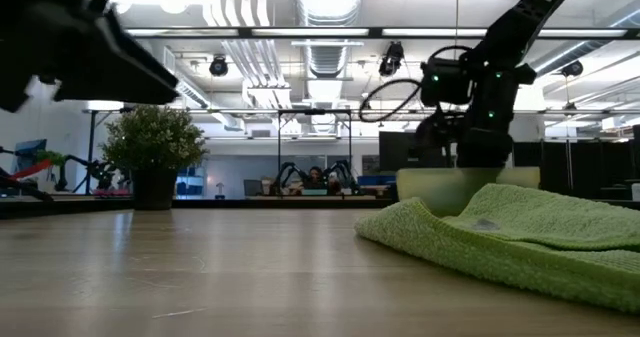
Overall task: Roll microfiber towels into tight, uniform cylinder then place into a basket
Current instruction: Put the blue microfiber towel into the yellow bin
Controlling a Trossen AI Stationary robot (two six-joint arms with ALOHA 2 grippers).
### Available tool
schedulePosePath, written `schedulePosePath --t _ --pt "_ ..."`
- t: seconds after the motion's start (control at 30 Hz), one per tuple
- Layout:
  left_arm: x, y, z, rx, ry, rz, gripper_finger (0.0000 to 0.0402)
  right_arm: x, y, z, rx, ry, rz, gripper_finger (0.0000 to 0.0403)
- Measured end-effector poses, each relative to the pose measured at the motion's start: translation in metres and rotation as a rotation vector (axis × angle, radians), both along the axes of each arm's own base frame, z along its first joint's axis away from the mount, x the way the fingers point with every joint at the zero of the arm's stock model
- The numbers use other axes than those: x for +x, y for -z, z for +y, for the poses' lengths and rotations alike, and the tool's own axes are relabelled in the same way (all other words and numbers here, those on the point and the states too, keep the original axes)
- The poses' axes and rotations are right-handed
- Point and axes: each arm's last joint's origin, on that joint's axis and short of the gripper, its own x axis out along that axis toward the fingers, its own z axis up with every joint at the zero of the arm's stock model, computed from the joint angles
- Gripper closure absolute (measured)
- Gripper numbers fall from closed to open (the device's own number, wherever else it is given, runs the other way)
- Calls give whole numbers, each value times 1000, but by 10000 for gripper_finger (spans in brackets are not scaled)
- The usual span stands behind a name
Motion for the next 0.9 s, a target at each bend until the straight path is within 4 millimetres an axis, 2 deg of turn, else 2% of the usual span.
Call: schedulePosePath --t 0.23,0.47,0.67,0.9 --pt "33 -9 25 11 18 134 239 20 -21 18 -25 -99 -125 241" --pt "65 -19 52 -32 146 184 279 19 -11 31 49 -76 -84 220" --pt "83 -32 93 -61 153 205 319 19 -7 47 110 -159 -62 222" --pt "103 -39 134 -190 314 126 353 18 -15 55 125 -221 -107 246"
